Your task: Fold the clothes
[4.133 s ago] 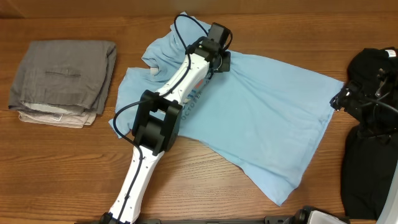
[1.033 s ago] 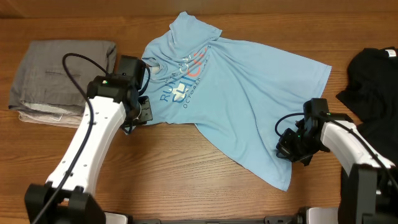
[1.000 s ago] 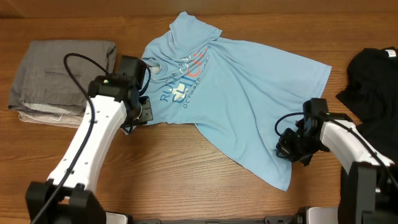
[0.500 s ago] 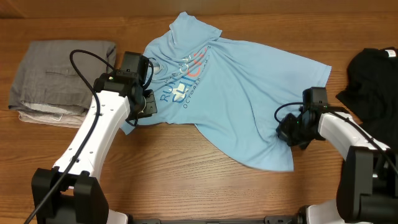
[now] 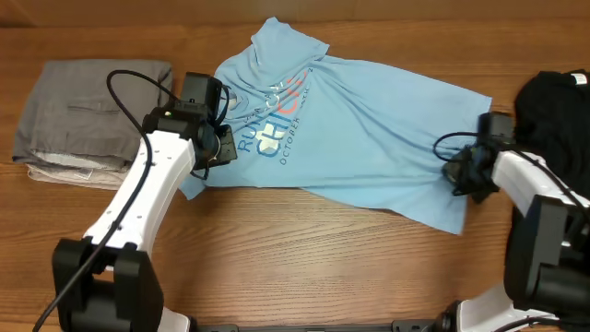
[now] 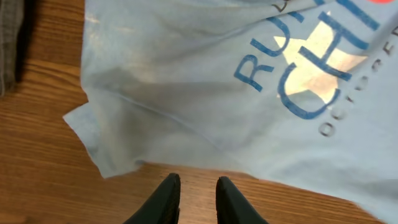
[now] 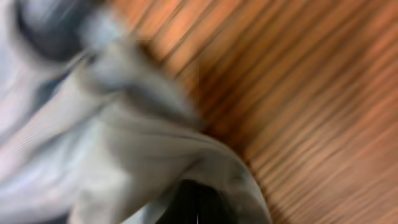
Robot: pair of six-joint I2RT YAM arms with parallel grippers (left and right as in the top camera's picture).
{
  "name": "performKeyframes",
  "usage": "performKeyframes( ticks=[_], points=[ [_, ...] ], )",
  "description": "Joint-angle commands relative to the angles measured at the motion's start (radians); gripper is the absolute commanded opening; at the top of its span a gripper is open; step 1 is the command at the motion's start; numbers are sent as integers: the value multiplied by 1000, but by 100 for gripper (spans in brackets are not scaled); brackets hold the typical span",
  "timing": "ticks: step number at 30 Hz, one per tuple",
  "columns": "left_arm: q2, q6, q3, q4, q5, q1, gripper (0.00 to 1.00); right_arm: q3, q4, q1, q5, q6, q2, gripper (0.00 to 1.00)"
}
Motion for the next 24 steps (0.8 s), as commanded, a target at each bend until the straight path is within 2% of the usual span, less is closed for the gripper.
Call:
performKeyframes(
  ticks=[1,4,7,12,17,24],
  points=[
    [55,53,-5,10,-4,49,24,-27,8,-84,96,-66,57,4],
    [63,60,-5,10,40,119,24,-9,12,-109,36,-90,57,4],
    [57,116,2,-27,141,187,25,16,13,-111,-26,-112,57,13],
    [55,167,-2,-189,161,249,32,33,-8,-108,-34,-110,57,24],
    [55,223,-20,-287,169,208,37,33,-13,-108,-111,-110,57,29],
    [55,221,-102,-243,71,68,47,33,-13,-108,-123,-111,57,32]
  ],
)
